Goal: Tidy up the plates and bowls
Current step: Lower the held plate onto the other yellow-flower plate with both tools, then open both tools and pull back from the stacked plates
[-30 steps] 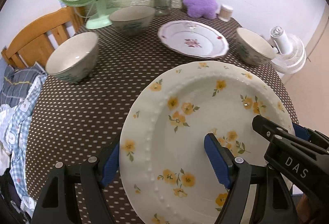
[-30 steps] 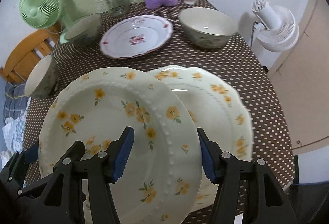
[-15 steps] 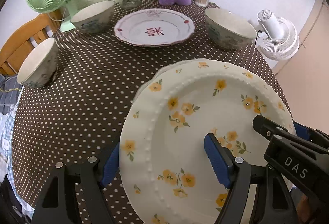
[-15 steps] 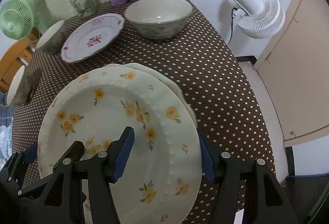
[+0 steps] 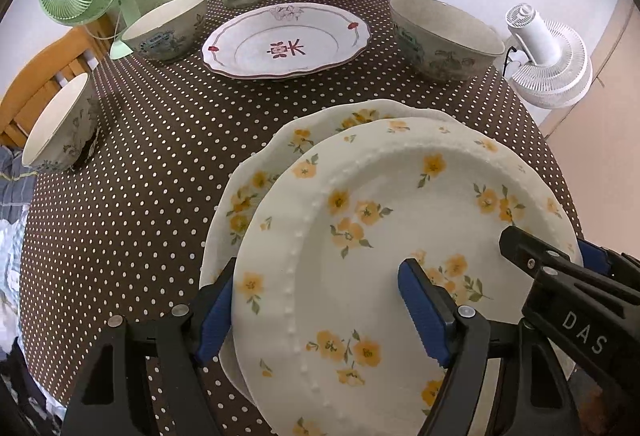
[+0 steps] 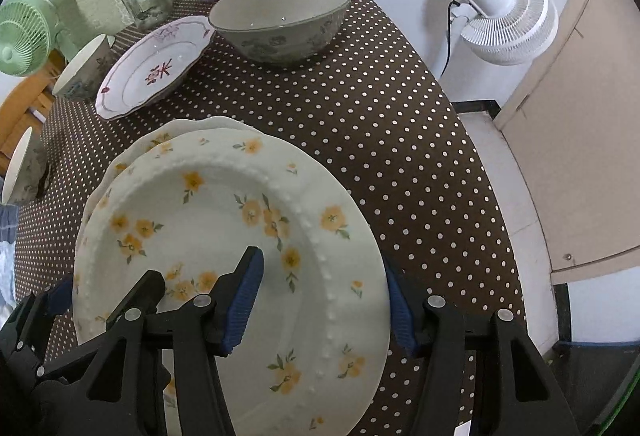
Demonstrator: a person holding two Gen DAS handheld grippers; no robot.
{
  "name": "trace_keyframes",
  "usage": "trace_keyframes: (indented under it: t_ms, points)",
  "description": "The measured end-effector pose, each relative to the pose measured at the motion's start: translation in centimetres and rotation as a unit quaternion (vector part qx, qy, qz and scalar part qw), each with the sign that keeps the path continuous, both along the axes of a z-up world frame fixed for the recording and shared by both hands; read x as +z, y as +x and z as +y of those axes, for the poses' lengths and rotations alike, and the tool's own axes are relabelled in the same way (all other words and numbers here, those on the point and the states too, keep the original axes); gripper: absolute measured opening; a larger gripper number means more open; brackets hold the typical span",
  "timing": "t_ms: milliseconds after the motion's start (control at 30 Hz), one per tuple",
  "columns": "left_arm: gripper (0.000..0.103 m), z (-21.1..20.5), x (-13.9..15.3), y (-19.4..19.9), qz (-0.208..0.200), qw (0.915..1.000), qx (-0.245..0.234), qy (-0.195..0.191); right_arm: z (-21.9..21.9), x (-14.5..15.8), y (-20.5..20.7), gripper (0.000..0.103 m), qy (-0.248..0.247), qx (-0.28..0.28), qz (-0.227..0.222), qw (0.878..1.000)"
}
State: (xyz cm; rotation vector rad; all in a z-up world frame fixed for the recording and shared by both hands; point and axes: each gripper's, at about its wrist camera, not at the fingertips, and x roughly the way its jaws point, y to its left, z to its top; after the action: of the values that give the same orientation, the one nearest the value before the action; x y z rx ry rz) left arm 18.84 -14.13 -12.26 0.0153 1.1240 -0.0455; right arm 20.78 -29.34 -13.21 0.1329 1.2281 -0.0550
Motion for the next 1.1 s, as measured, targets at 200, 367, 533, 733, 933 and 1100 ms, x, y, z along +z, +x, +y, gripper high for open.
trace_keyframes:
  t_ms: [200, 367, 533, 733, 933, 1100]
  points:
    - [0.08, -0.1, -0.1, 0.0, -0.002, 1.0, -0.002, 0.007, -0.4, -0.3, 0.0, 0.06, 0.01, -0.004, 0.002, 1.0]
    - [0.083, -0.2, -0.1, 0.2, -0.004, 1.0, 0.0, 0.009, -0.9, 0.3, -0.3, 0.058, 0.001, -0.004, -0.006, 1.0]
    - [0.084, -0.3, -0.2, 0.3, -0.004, 0.9999, 0.001, 0.014, -1.1, 0.6, -0.7, 0.041, -0.007, 0.0, -0.008, 1.0]
    - [0.088, -1.3, 0.3, -0.1, -0.018, 0.9977, -0.017, 0.063, -0.4, 0.7, -0.3, 0.038, -0.016, 0.015, -0.014, 1.0]
    - [0.089, -0.8, 0.6, 0.0, -0.022, 0.9979, -0.013, 0.059, -0.3, 0.3, 0.4, 0.039, -0.004, 0.016, -0.008, 1.0]
    - [0.089, 0.3, 0.7, 0.2, -0.018, 0.9987, -0.001, 0.048, 0.6, 0.0, 1.0, 0.039, -0.005, 0.02, -0.004, 1.0]
